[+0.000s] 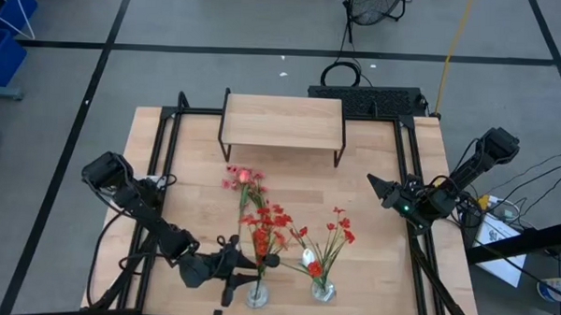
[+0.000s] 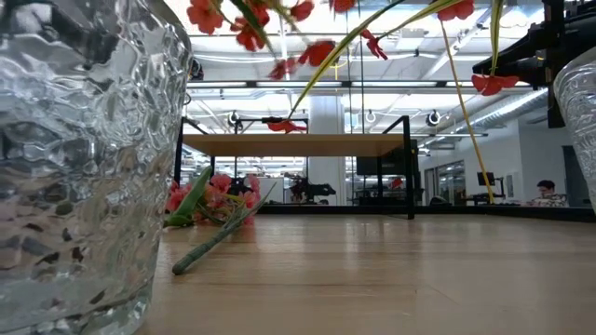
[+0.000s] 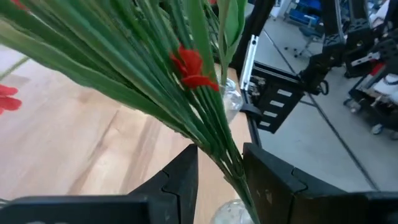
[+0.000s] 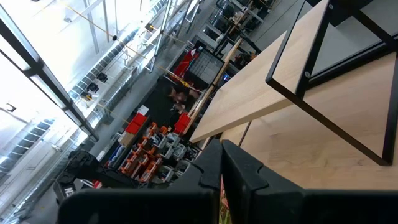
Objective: Pick and place flowers into a vace then onto a shelf
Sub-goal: Put the orange flowers into the left transparent vase
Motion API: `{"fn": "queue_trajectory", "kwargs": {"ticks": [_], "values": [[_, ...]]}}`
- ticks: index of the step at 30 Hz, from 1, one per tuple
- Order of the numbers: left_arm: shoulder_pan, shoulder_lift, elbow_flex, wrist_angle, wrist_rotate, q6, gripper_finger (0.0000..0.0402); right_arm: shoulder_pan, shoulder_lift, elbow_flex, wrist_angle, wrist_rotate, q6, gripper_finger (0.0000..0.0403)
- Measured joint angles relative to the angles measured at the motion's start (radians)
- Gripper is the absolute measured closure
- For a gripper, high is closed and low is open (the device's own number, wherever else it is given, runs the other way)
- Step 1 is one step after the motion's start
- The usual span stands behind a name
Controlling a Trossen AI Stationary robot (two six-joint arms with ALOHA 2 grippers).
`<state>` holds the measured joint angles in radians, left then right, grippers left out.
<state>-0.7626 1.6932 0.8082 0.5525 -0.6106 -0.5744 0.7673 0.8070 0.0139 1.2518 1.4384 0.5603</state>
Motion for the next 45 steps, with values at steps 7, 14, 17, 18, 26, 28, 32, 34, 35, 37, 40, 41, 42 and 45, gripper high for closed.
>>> {"fn": "queue_trajectory", "kwargs": {"ticks": [7, 14, 17, 18, 26, 28, 32, 34, 35, 37, 40, 41, 42, 45], "values": [[0.023, 0.000, 0.000, 0.000, 0.043, 0.024, 0.0277, 0.000, 0.000, 0.000, 0.000, 0.000, 0.000, 0.0398], [0.026, -0.003, 0.001, 0.003, 0.065, 0.029, 0.0382, 0.000, 0.000, 0.000, 0.000, 0.000, 0.000, 0.0399], [0.025, -0.003, 0.002, 0.002, 0.060, 0.099, 0.0384, 0.000, 0.000, 0.000, 0.000, 0.000, 0.000, 0.0399], [0.022, -0.003, 0.001, -0.004, 0.047, 0.132, 0.0380, 0.000, 0.000, 0.000, 0.000, 0.000, 0.000, 0.0398], [0.014, -0.001, -0.001, -0.015, 0.034, 0.185, 0.0394, 0.000, 0.000, 0.000, 0.000, 0.000, 0.000, 0.0399], [0.016, -0.001, -0.001, -0.015, 0.051, 0.151, 0.0391, 0.000, 0.000, 0.000, 0.000, 0.000, 0.000, 0.0398], [0.013, -0.001, -0.001, -0.034, 0.057, 0.152, 0.0371, 0.000, 0.000, 0.000, 0.000, 0.000, 0.000, 0.0399], [0.009, -0.001, 0.000, -0.055, 0.056, 0.150, 0.0371, 0.000, 0.000, 0.000, 0.000, 0.000, 0.000, 0.0398], [0.007, -0.002, 0.000, -0.065, 0.052, 0.148, 0.0374, 0.000, 0.000, 0.000, 0.000, 0.000, 0.000, 0.0399], [0.002, -0.002, 0.001, -0.089, 0.041, 0.122, 0.0383, 0.000, 0.000, 0.000, 0.000, 0.000, 0.000, 0.0399], [0.001, -0.003, 0.002, -0.110, 0.031, 0.070, 0.0390, 0.000, 0.000, 0.000, 0.000, 0.000, 0.000, 0.0399], [0.001, -0.003, 0.002, -0.115, 0.025, 0.052, 0.0390, 0.000, 0.000, 0.000, 0.000, 0.000, 0.000, 0.0399], [0.002, -0.003, 0.002, -0.125, 0.021, 0.033, 0.0388, 0.000, 0.000, 0.000, 0.000, 0.000, 0.000, 0.0399], [0.002, -0.003, 0.002, -0.140, 0.021, 0.015, 0.0365, 0.000, 0.000, 0.000, 0.000, 0.000, 0.000, 0.0399]]}}
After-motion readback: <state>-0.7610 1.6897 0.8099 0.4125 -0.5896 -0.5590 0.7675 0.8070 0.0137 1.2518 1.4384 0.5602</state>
